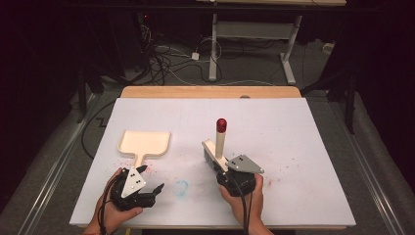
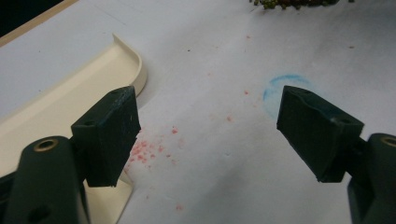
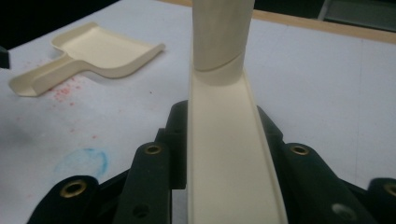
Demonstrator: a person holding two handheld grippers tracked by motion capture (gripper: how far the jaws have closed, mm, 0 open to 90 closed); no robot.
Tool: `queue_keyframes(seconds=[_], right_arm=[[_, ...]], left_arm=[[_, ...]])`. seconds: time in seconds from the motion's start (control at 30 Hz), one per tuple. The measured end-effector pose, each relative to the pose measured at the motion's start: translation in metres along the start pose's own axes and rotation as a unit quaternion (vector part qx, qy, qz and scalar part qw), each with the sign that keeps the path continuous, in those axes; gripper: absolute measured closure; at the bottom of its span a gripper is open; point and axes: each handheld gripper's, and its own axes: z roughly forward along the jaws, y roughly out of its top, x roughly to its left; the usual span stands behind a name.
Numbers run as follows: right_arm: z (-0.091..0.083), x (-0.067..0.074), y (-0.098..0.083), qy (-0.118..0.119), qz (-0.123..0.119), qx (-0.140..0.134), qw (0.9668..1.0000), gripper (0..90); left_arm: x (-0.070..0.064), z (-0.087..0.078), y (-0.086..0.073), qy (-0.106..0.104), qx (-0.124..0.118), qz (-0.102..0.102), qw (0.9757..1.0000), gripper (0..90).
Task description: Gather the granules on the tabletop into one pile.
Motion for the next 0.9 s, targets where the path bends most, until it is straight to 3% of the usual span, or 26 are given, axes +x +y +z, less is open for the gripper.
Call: queue_keyframes(seconds=[0.13,0.3,0.57,0.77,0.9], right_arm=[[-0.012,-0.006,0.012,0.013,-0.014,-0.014,0.9997,67.7],[-0.031,-0.025,0.019,0.038,-0.033,-0.026,0.9984,67.7],[-0.051,-0.053,0.013,0.037,-0.074,-0.027,0.9962,67.7],[-0.056,-0.073,0.003,0.053,-0.071,-0.018,0.9959,67.8],[-0.065,-0.085,-0.004,0.049,-0.076,-0.009,0.9958,67.8]], left_arm=[[0.000,0.001,0.000,0.000,0.001,0.001,1.0000,20.4],[-0.002,-0.001,0.001,-0.001,0.000,0.006,1.0000,20.0],[-0.002,0.000,0.002,0.006,0.000,0.009,0.9999,19.8],[-0.003,0.001,0.002,0.006,0.003,0.013,0.9999,19.7],[-0.004,-0.001,0.001,0.004,0.005,0.012,0.9999,19.7]])
